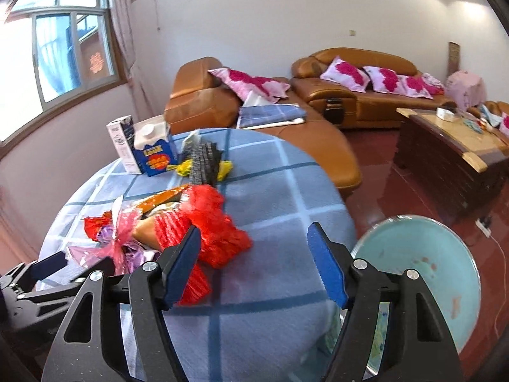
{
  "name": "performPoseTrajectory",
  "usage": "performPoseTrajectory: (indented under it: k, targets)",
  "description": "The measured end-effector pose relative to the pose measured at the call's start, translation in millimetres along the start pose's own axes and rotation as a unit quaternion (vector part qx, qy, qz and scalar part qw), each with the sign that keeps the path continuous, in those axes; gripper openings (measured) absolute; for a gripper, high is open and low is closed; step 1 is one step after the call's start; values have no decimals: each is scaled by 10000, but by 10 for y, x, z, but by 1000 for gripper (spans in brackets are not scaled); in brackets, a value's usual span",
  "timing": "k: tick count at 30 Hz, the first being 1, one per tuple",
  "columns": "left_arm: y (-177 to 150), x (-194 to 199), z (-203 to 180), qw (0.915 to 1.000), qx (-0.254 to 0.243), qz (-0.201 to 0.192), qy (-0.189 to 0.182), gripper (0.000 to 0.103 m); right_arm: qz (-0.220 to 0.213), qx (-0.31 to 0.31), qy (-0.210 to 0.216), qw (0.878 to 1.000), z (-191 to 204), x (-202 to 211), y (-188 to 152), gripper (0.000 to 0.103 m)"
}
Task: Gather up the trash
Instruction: 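Grasp the pink translucent bag with the left gripper while the right gripper grasps the red mesh bag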
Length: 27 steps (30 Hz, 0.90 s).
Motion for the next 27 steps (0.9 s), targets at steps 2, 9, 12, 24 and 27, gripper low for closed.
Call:
performPoseTrajectory:
  k: [2,9,12,24,27]
  targets:
    - [2,-86,24,9999,35,124,-84,70,102,113,131,9998,60,-83,36,70]
    - [-3,-223,159,9992,225,246,-213,58,314,300,305,9986,256,-403,84,70]
    - [-4,-264,173,9985,250,316,-368,51,494,397,273,9976,320,-626,74,60]
    - [38,43,293,9982,332,-108,-497,18,161,39,382,9991,152,-335,146,21]
    - [62,196,326,9976,394,-288,-493,18,-56,-77,395,9992,84,-114,176,21]
Point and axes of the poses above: each gripper's, at about its wrist camera, not at the fingertips, and x roughly against the way its jaws point, z to its left, y to its top, the point moved 2 cm from there along -x, roughly the way its jaws point, and after that the axes turned 2 degrees about -x, right-handed, at the moved point
